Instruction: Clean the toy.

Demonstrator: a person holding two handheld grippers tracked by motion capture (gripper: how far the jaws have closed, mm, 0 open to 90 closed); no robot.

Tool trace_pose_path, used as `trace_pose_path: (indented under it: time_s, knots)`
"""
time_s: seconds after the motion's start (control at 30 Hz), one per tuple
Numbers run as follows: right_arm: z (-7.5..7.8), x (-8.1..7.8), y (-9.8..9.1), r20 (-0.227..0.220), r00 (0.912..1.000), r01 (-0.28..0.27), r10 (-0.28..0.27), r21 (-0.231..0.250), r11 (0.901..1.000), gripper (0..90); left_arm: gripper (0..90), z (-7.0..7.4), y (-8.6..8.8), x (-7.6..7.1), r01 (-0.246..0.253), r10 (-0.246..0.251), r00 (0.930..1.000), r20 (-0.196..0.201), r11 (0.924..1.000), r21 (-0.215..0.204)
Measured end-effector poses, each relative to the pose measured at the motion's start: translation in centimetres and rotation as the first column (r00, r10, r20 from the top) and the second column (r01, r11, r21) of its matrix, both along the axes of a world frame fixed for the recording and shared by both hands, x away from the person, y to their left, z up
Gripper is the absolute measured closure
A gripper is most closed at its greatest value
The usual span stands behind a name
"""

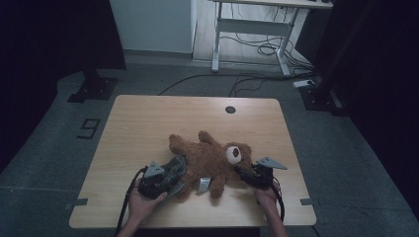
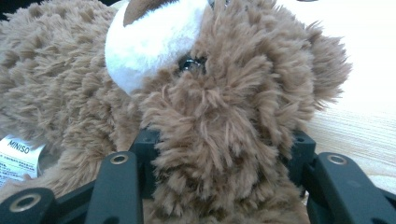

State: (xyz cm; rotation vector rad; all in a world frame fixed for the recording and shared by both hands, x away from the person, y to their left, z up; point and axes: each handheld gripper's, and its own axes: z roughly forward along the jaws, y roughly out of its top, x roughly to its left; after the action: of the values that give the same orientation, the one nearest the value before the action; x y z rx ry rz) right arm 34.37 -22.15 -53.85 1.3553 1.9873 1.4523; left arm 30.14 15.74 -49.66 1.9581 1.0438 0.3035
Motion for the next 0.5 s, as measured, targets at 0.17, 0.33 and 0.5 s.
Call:
trace_pose_path:
  time_s: [0.17, 0.33, 0.5]
  knots:
    - [0.0, 0.0, 0.0, -0.001, 1.0000, 0.001, -0.001, 0.002, 1.0000, 47.3, 74.5, 4.0, -1.8, 2.0, 0.011, -0.010, 0.9964, 0.084, 0.9999, -0.006]
    - [0.0, 0.0, 0.0, -0.002, 1.0000, 0.001, -0.001, 0.002, 1.0000, 47.3, 74.2, 5.7, -4.7, 6.8, 0.008, -0.008, 0.9982, 0.059, 0.9999, 0.008]
    - [0.0, 0.1, -0.1, -0.001, 1.0000, 0.002, -0.002, 0.008, 1.0000, 47.2, 74.3, 4.6, -5.5, 10.2, -0.018, 0.020, 0.9993, -0.032, 0.9978, 0.065]
